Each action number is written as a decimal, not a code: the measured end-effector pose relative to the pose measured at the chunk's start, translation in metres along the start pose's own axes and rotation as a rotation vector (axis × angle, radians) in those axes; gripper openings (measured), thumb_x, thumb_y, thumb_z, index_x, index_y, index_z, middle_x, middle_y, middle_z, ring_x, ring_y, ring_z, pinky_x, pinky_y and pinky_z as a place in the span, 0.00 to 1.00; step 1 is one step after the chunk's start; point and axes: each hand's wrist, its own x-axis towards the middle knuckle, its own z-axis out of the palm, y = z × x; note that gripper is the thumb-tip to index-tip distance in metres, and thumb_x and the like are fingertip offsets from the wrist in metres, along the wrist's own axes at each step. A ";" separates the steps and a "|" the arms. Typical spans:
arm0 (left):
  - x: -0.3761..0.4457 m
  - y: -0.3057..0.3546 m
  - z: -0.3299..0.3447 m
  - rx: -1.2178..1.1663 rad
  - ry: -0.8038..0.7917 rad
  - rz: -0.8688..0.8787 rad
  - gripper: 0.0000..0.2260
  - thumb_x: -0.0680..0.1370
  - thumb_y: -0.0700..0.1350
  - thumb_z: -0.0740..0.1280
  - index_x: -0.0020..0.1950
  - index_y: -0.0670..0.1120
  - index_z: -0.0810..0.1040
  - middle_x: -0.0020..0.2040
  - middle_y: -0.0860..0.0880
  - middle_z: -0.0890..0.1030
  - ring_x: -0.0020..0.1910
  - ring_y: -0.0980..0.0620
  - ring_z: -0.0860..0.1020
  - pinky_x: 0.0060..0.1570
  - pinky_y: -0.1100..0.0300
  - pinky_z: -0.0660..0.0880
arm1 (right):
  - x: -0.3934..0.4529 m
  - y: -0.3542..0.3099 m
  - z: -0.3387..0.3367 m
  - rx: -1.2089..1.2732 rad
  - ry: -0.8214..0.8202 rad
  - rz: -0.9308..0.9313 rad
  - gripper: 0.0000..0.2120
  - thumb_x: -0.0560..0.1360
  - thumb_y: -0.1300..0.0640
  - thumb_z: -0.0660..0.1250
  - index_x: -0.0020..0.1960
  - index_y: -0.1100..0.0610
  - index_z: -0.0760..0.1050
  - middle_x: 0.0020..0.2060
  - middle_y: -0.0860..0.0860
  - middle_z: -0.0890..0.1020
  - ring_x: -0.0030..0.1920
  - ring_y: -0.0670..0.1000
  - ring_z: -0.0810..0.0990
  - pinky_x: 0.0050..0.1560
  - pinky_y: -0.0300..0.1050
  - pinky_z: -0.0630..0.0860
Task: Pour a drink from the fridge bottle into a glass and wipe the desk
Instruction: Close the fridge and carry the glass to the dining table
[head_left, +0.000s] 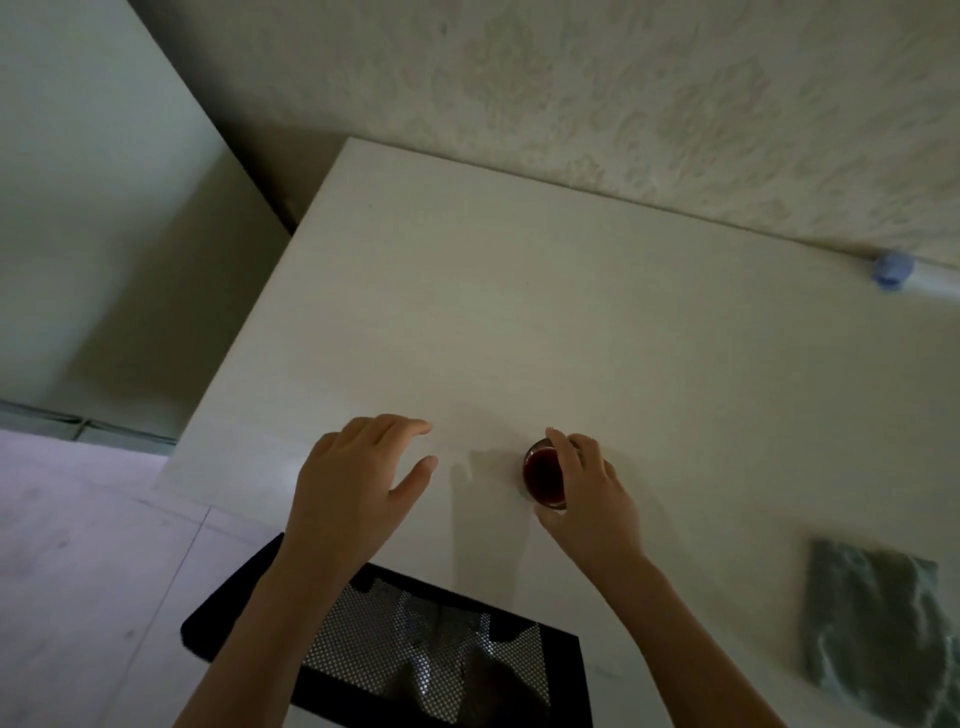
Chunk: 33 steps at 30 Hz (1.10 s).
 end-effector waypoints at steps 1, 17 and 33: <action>-0.002 0.000 -0.002 0.002 0.013 -0.005 0.16 0.75 0.55 0.62 0.57 0.49 0.79 0.53 0.54 0.82 0.51 0.53 0.79 0.46 0.56 0.74 | 0.001 -0.001 -0.001 0.004 0.003 -0.002 0.36 0.68 0.53 0.71 0.71 0.49 0.57 0.67 0.50 0.64 0.60 0.55 0.72 0.50 0.47 0.75; -0.083 -0.027 -0.062 0.003 0.212 -0.103 0.16 0.76 0.55 0.59 0.56 0.50 0.79 0.53 0.55 0.81 0.52 0.54 0.78 0.47 0.59 0.70 | -0.043 -0.080 -0.025 -0.065 0.088 -0.209 0.32 0.62 0.43 0.72 0.63 0.45 0.65 0.55 0.47 0.72 0.48 0.53 0.77 0.43 0.46 0.76; -0.347 -0.169 -0.140 0.109 0.439 -0.556 0.14 0.73 0.55 0.63 0.53 0.50 0.81 0.48 0.53 0.83 0.46 0.51 0.81 0.43 0.56 0.73 | -0.157 -0.327 0.035 -0.147 -0.051 -0.724 0.37 0.64 0.39 0.72 0.68 0.47 0.63 0.58 0.47 0.72 0.52 0.48 0.76 0.50 0.42 0.76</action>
